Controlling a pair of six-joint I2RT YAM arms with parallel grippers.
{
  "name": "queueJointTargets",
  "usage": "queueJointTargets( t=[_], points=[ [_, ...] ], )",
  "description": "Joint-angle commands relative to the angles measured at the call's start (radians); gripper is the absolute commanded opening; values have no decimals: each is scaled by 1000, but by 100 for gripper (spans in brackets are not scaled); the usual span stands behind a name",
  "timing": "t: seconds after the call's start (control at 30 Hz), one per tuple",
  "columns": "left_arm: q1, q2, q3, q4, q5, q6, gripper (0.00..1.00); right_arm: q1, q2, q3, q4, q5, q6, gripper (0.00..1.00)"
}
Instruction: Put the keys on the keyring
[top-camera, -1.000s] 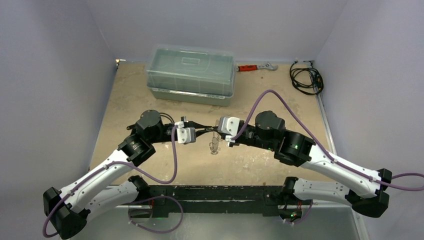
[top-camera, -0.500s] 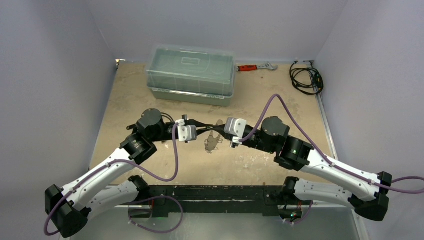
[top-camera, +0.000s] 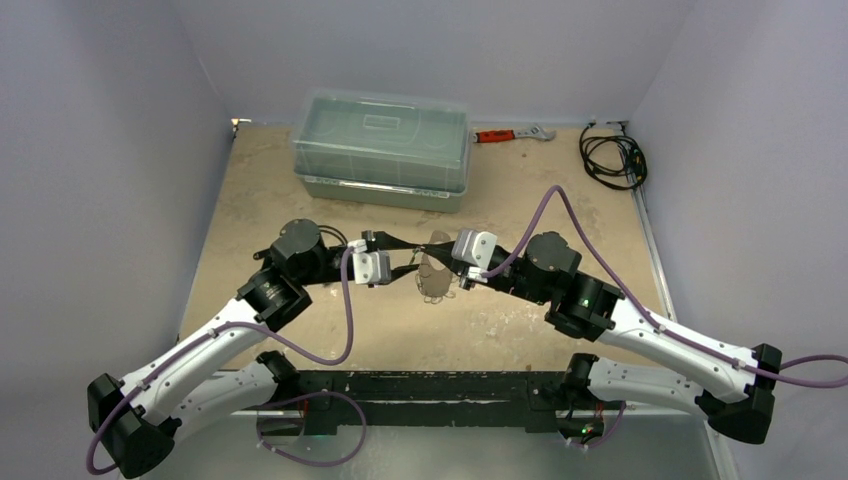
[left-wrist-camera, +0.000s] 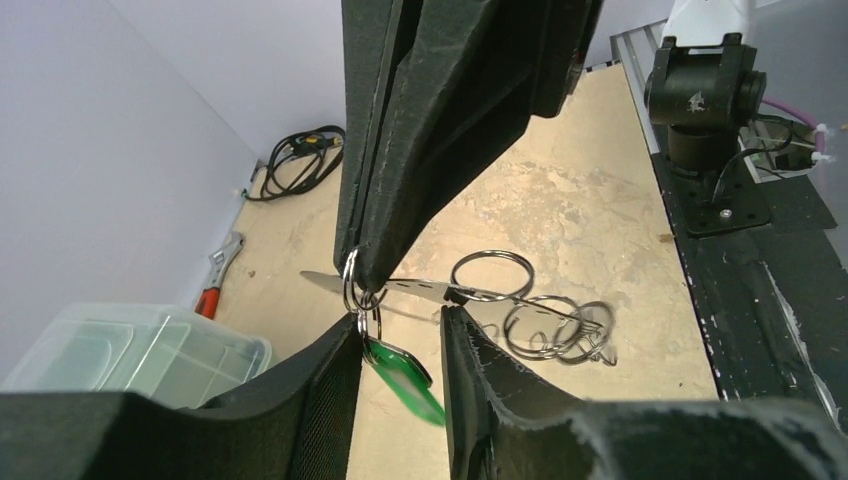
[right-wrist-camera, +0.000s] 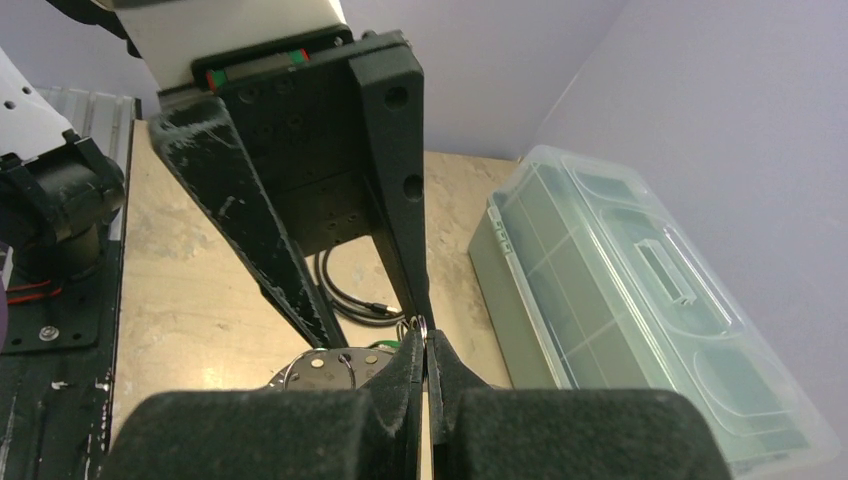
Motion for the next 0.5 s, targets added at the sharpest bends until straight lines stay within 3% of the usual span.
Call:
queueJointTargets(
  t=[0.0,0.23,0.47],
  points=[
    [-5,-26,-7,9,48,8,35,-5,-11,23,44,27,-17,0],
    [-5,-26,-7,38,56,-17,34,-5,6,24,25,31,-22,0],
    [-4,-23,-5,50,36,-28,18,-5,18,27,13,8,-24,0]
  ],
)
